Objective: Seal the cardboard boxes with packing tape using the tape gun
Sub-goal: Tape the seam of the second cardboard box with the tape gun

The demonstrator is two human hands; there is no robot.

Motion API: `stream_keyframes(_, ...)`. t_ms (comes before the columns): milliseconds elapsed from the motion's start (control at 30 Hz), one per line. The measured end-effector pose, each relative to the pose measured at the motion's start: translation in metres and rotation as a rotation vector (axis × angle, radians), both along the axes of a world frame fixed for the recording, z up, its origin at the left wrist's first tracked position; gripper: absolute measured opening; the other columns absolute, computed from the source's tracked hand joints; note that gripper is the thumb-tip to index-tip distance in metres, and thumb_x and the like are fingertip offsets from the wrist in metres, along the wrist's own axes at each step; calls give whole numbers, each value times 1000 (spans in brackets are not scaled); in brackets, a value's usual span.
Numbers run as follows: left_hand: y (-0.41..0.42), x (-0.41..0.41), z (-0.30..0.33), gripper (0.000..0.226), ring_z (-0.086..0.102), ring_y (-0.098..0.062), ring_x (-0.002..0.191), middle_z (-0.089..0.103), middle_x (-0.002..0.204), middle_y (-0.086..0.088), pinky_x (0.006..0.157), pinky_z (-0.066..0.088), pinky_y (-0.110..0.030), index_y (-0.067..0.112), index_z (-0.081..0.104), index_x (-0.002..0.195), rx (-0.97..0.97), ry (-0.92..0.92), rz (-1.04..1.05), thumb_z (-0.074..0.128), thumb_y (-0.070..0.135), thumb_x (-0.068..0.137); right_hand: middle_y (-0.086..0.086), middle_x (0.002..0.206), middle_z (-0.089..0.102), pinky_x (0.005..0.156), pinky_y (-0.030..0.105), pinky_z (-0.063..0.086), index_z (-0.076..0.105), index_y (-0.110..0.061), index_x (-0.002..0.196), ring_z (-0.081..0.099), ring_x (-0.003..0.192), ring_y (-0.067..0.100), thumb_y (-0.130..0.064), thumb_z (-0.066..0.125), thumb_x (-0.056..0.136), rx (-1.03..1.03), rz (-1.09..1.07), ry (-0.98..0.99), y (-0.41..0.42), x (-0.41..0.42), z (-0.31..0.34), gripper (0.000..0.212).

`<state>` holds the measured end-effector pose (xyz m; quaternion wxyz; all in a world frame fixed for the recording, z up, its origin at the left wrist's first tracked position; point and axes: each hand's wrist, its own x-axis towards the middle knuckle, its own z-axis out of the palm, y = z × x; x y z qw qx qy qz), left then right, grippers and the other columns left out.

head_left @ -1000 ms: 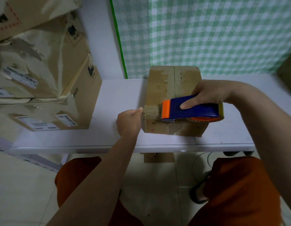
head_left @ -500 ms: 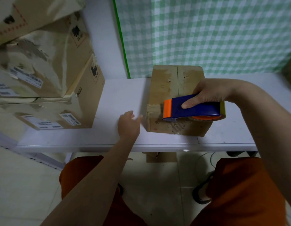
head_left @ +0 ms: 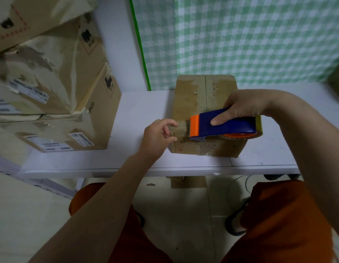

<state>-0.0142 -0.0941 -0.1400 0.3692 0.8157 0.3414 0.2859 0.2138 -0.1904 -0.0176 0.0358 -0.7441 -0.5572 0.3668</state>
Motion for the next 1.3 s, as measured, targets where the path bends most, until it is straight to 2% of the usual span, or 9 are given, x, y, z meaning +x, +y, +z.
stream_keyframes(133, -5, 11, 9, 31, 45, -11, 93, 54, 97, 1, 77, 39, -16, 16, 71, 101, 327, 108, -37, 82, 16, 71, 2, 91, 74, 81, 38, 58, 70, -13, 98, 71, 82, 21, -89, 64, 19, -2, -7, -2, -2, 1, 2, 110)
stream_keyframes(233, -4, 19, 9, 21, 51, -13, 95, 60, 95, 0, 80, 43, -24, 11, 74, 101, 300, 59, -98, 75, 14, 80, 4, 91, 74, 82, 39, 57, 70, -12, 98, 71, 83, 22, -88, 66, 25, -1, -19, -4, -4, -2, 3, 105)
stream_keyframes(400, 2, 21, -1, 16, 53, -17, 89, 61, 87, -1, 75, 41, -19, 9, 77, 94, 309, 16, -55, 76, 12, 78, 7, 89, 72, 81, 38, 53, 70, -10, 96, 68, 82, 24, -77, 60, 55, 80, -63, 3, -10, -8, 1, 79)
stream_keyframes(500, 6, 22, -1, 16, 53, -18, 85, 63, 85, -6, 74, 38, -14, 8, 77, 90, 343, 10, -88, 78, 12, 75, 8, 85, 72, 76, 35, 53, 70, -7, 92, 69, 80, 26, -69, 61, 57, 34, -67, -11, -15, -9, 5, 72)
stream_keyframes(667, 7, 20, -1, 18, 53, -16, 87, 58, 85, 3, 77, 45, -26, 10, 78, 91, 297, -3, -66, 80, 13, 73, 6, 79, 72, 66, 29, 50, 70, -11, 88, 68, 75, 23, -64, 63, 59, -36, -116, -104, -46, 18, 19, 61)
stream_keyframes(800, 1, 25, -1, 16, 48, -12, 88, 54, 86, 5, 76, 37, -10, 12, 77, 92, 335, 55, -36, 77, 15, 77, 6, 76, 72, 65, 30, 49, 72, -8, 85, 68, 73, 24, -65, 64, 54, -27, -174, -119, -62, 32, 15, 65)
stream_keyframes(967, -31, 39, -5, 13, 58, -28, 92, 66, 95, -8, 85, 45, -41, 8, 74, 93, 701, 164, 71, 72, 7, 80, 8, 74, 71, 62, 29, 46, 72, -7, 80, 65, 68, 23, -67, 63, 54, 30, -187, -136, -63, 35, 10, 66)
stream_keyframes(1100, -49, 60, -12, 22, 66, -30, 102, 70, 107, -15, 98, 45, -36, 0, 71, 105, 590, 57, -97, 67, 5, 84, 6, 72, 70, 64, 30, 47, 71, -9, 77, 64, 67, 21, -68, 63, 56, 34, -174, -129, -63, 37, 8, 63)
stream_keyframes(1300, -45, 67, -25, 27, 64, -22, 110, 69, 113, -9, 104, 40, -33, 6, 70, 110, 540, 13, -64, 62, 20, 88, 6, 76, 70, 63, 29, 46, 71, -11, 78, 64, 70, 21, -65, 65, 64, 43, -183, -118, -66, 40, 3, 56)
